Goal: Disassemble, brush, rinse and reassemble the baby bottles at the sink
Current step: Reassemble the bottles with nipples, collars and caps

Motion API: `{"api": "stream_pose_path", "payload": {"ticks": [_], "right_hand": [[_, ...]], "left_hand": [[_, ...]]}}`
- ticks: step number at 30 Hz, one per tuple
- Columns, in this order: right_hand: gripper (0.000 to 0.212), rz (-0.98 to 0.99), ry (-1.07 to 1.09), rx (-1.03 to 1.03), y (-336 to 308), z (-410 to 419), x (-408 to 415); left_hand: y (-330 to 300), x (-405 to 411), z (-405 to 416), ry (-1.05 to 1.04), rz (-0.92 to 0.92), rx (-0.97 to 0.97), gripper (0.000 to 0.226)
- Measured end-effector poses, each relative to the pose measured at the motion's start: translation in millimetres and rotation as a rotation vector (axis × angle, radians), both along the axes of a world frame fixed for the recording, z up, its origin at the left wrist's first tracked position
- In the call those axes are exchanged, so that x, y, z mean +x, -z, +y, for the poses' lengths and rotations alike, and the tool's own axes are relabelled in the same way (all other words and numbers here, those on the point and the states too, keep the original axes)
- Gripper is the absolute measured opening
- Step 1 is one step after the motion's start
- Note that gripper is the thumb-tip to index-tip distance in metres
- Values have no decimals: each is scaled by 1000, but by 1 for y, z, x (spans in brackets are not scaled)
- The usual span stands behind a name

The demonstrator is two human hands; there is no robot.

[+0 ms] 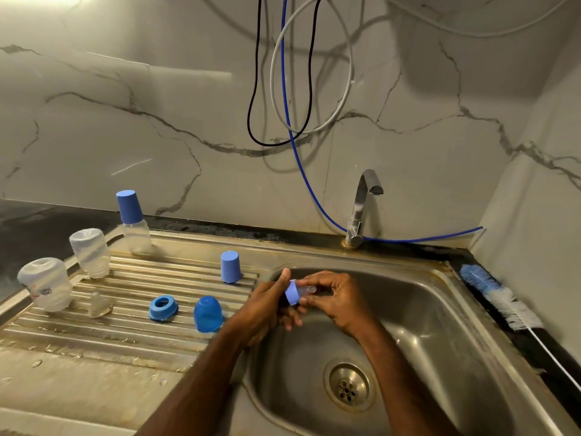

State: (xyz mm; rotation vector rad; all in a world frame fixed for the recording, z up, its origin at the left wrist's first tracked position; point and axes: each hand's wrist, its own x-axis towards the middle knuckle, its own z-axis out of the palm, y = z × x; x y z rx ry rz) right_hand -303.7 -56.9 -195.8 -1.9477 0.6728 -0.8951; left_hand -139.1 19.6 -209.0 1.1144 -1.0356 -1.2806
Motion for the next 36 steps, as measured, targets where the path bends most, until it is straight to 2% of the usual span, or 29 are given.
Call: {"api": "stream_pose_path", "payload": {"ticks": [2, 5, 9, 15, 20, 27, 31, 36], "right_hand": [[28, -50, 63, -1, -2, -1, 0], [26, -97, 97, 6, -5, 0, 0], [24, -94, 50, 52, -6, 0, -2], [17, -141, 0, 132, -3, -3, -5], [35, -64, -63, 49, -5, 0, -6], [26, -63, 68, 18, 2, -3, -2], [18, -76, 65, 48, 1, -5, -2], [18, -84, 28, 103, 2, -7, -5]], "left_hand": [[1, 0, 1, -27, 2, -47, 51], [2, 2, 1, -57, -42, -137, 51], [0, 4, 2, -8, 46, -158, 37], [3, -2, 0, 11, 130, -81, 43], [1, 1, 0, -61, 28, 19, 54], [5, 3, 0, -89, -81, -136, 43], [3, 6, 1, -16, 20, -148, 36], [3, 5, 2, 11, 83, -104, 43]]}}
